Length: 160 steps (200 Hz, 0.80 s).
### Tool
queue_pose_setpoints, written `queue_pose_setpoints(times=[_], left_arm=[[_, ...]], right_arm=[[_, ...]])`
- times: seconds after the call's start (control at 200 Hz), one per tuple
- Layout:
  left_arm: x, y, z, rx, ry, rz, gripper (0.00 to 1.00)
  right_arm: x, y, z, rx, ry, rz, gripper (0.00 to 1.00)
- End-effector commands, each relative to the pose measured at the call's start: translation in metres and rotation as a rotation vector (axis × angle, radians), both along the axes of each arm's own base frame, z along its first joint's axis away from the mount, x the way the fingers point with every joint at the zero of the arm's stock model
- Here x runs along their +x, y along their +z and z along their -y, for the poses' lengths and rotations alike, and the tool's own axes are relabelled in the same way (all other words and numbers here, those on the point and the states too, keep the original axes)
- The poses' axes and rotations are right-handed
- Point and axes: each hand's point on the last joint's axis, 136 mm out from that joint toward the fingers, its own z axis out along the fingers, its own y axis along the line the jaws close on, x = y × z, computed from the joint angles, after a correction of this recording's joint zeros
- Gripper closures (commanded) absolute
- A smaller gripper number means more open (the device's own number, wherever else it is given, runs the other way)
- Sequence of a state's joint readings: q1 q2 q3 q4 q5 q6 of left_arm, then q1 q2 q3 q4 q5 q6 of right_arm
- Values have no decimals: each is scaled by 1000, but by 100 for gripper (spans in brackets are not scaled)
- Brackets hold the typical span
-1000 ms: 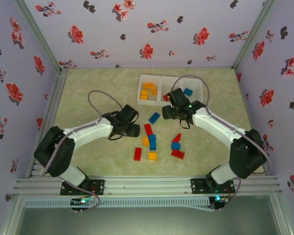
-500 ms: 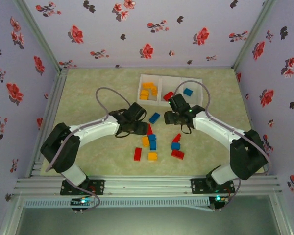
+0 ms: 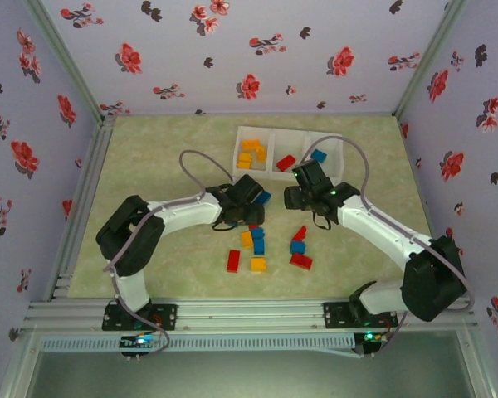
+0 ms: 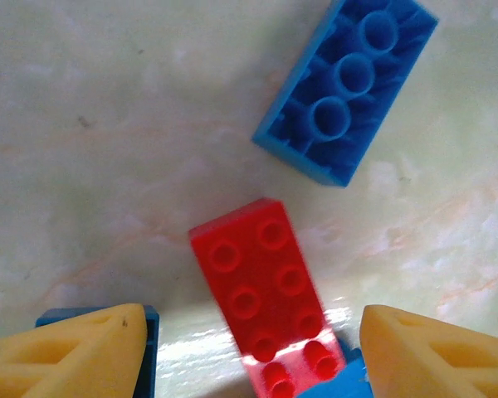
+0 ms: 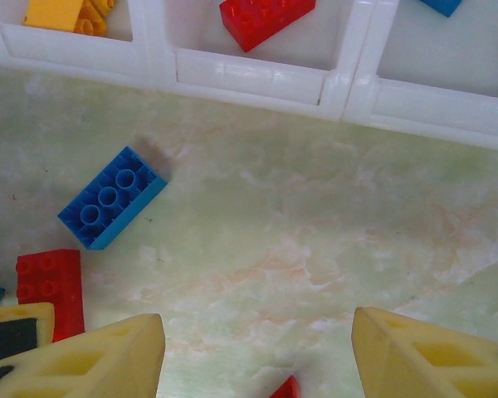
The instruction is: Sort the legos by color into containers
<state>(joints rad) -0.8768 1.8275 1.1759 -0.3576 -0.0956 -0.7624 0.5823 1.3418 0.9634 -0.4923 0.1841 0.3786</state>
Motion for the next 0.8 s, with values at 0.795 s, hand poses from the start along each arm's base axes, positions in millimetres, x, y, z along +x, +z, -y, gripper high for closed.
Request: queue_pose_setpoints(times=[0.795], left_arm=[[10,28,-21,371,-7,146,28]], right_arm=[[-8,-3,22,2,-60,8,37]])
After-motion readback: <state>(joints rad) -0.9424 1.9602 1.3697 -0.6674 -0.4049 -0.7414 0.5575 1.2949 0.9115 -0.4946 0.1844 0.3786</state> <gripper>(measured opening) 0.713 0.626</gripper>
